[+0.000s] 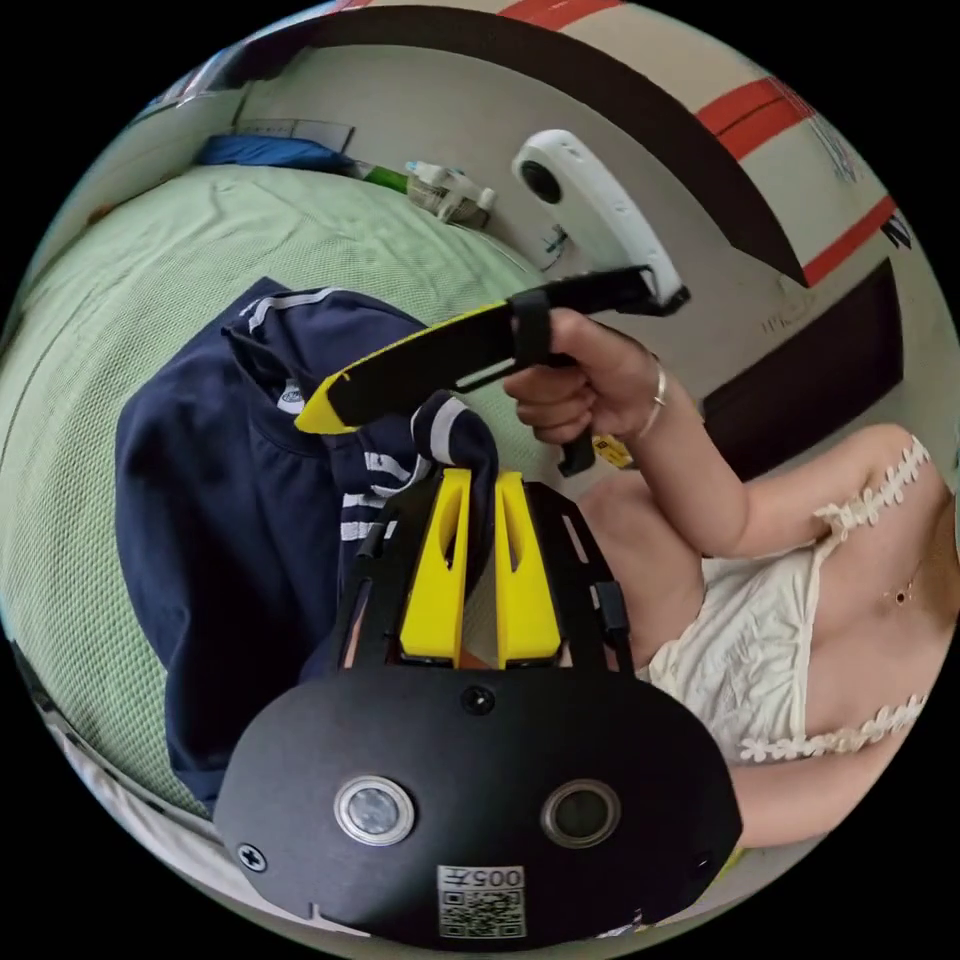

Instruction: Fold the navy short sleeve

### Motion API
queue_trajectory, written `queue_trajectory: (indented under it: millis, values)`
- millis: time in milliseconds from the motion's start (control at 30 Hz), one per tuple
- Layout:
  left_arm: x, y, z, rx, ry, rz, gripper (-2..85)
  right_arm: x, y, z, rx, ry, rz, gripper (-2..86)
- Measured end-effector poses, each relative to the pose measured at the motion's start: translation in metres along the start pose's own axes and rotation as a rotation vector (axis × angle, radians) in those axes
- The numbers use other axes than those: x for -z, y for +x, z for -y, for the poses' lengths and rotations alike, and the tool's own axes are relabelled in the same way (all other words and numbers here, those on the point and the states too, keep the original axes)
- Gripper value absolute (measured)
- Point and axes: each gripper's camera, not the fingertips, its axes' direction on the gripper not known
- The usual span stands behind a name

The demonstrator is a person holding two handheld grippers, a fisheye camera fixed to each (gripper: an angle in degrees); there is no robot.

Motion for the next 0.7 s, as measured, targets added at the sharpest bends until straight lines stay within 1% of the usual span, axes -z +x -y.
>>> queue_trajectory:
  millis: [133, 233, 333, 467, 533, 633, 700]
  values:
    - [0.014, 0.005, -0.009, -0.056, 0.041, -0.001, 5.1, -0.016, 0.006, 0.013, -0.034, -0.043, -0.056, 10.8]
    - [0.017, 0.01, -0.018, -0.141, -0.014, -0.037, 4.9, -0.025, 0.008, 0.019, -0.034, -0.046, -0.06, 8.0]
    - [0.029, 0.01, -0.032, -0.157, -0.018, 0.023, 4.8, -0.032, 0.009, 0.025, -0.006, -0.061, -0.075, 5.3]
    - [0.063, -0.014, -0.051, 0.007, 0.087, 0.077, 4.2, -0.034, 0.012, 0.033, 0.012, -0.081, -0.082, 3.0]
    - [0.089, -0.038, -0.073, 0.156, 0.206, 0.111, 4.1, -0.033, 0.01, 0.036, 0.038, -0.087, -0.065, 2.0]
    - [0.113, -0.059, -0.097, 0.261, 0.33, 0.093, 3.9, -0.032, 0.002, 0.037, 0.103, -0.103, -0.06, 0.1]
    - [0.123, -0.071, -0.107, 0.352, 0.384, 0.12, 3.0, -0.034, -0.004, 0.037, 0.138, -0.124, -0.084, -0.9]
